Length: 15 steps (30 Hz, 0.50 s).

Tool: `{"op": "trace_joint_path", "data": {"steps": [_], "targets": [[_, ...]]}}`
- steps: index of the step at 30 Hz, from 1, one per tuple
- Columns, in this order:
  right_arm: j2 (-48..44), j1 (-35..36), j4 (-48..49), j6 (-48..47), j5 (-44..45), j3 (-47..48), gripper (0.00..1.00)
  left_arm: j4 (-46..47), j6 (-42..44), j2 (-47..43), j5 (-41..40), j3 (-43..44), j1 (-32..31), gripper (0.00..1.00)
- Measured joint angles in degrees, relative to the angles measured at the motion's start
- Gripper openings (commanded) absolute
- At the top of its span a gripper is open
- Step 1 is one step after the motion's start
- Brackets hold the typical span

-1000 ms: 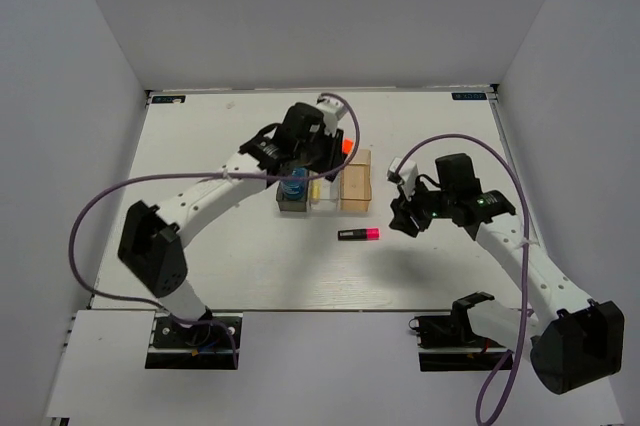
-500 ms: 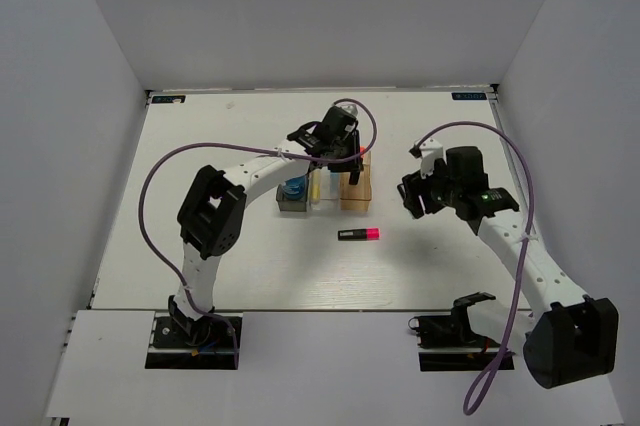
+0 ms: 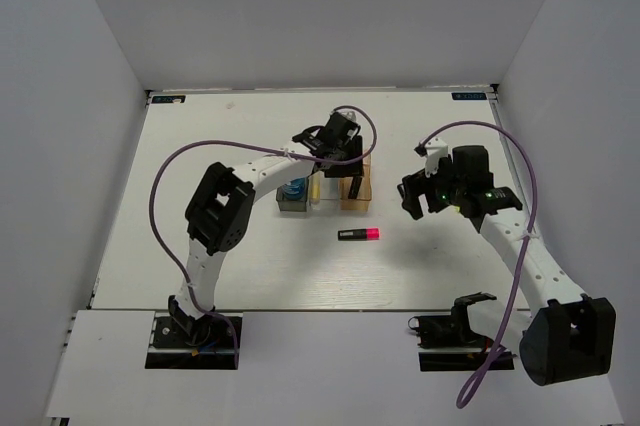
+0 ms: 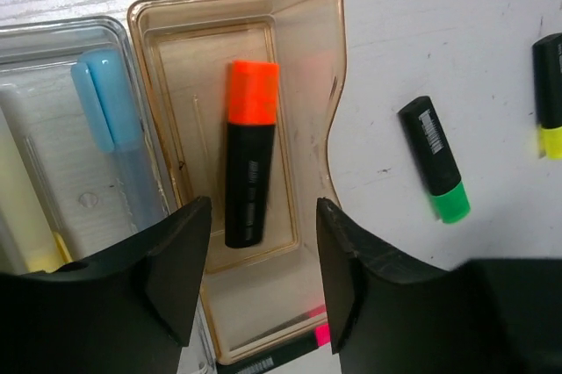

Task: Sort the stationery into containers
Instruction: Place the pen in the storage box, then pick up the pen from the center of the board.

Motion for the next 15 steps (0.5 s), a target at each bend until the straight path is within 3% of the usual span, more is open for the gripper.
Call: {"op": "trace_joint_path", "data": {"steps": [3, 5, 7, 9, 10, 12, 15], "targets": [[-0.02, -0.37, 0.02, -2.78, -3.32, -0.17, 0.9, -0.76, 0.37, 0.04, 0.02, 0.57, 0.0, 0.71], [0.0, -0.46, -0.02, -4.31, -4.79, -0.37, 0.73, -1.49, 0.94, 0.04, 0.04, 1.66, 0.0, 0.69], [0.22, -0.55, 0.09, -4.52, -4.85, -0.42, 0.61, -1.53, 1.57, -0.26, 0.04, 2.62, 0.0, 0.34], [1.36, -0.79, 0.07, -3.58, -3.85, -0.2, 0.59, -1.75, 3.37, -1.2, 0.0, 2.43, -0.09, 0.05], [2.69, -0.98, 0.0, -3.17, -3.15, 0.13, 0.59, -1.31, 4.85, -2.29, 0.0, 1.38, -0.22, 0.02], [6.62, -1.2, -0.09, -2.49, -2.05, 1.53, 0.59, -1.09, 7.54, -6.32, -0.15, -2.86, -0.7, 0.02], [13.77, -1.42, -0.31, -1.75, -1.25, 3.91, 0.62, -1.64, 12.87, -16.11, 0.07, -12.09, -2.45, 0.47]]}}
